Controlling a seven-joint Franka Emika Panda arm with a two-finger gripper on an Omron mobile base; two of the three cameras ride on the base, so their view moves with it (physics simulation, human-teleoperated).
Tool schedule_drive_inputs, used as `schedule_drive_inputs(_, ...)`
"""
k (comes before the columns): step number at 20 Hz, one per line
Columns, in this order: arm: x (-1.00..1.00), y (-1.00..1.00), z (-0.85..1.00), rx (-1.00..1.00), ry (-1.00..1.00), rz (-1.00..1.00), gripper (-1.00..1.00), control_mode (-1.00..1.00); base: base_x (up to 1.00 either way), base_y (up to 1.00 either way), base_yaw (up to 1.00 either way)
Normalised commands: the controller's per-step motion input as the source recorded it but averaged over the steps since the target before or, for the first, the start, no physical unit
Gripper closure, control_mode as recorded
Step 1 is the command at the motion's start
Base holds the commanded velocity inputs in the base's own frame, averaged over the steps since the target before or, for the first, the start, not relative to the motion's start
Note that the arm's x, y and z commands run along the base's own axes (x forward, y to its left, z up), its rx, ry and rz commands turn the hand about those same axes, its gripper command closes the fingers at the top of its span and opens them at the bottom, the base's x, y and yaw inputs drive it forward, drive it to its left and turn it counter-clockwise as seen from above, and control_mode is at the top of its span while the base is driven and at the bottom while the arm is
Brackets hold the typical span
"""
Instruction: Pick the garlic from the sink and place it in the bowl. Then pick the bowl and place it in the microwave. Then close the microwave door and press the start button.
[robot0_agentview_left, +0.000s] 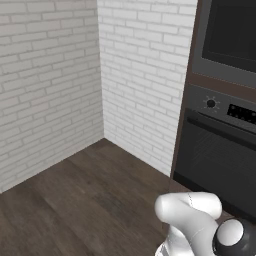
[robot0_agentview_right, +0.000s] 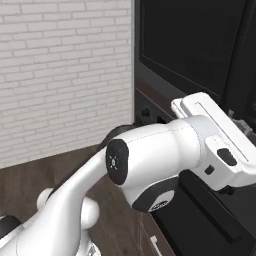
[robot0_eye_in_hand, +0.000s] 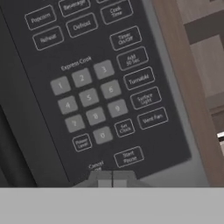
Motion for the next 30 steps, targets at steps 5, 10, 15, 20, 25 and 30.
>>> schedule_drive_inputs(5,0.01,-0.32,0.0,0.02,0.0,0.0,1.0,-1.0,0.0,0.0,0.0)
schedule_drive_inputs(10,0.0,-0.16,-0.04,0.0,0.0,0.0,1.0,-1.0,0.0,0.0,0.0)
schedule_drive_inputs(15,0.01,-0.02,-0.16,0.0,0.0,0.0,1.0,-1.0,0.0,0.0,0.0)
schedule_drive_inputs(20,0.12,0.0,-0.05,0.0,0.0,0.0,1.0,-1.0,0.0,0.0,0.0)
schedule_drive_inputs(25,0.17,-0.1,-0.02,0.0,0.0,0.0,1.0,-1.0,0.0,0.0,0.0)
schedule_drive_inputs(30,0.23,-0.37,-0.07,0.03,0.0,0.0,1.0,-1.0,0.0,0.0,0.0)
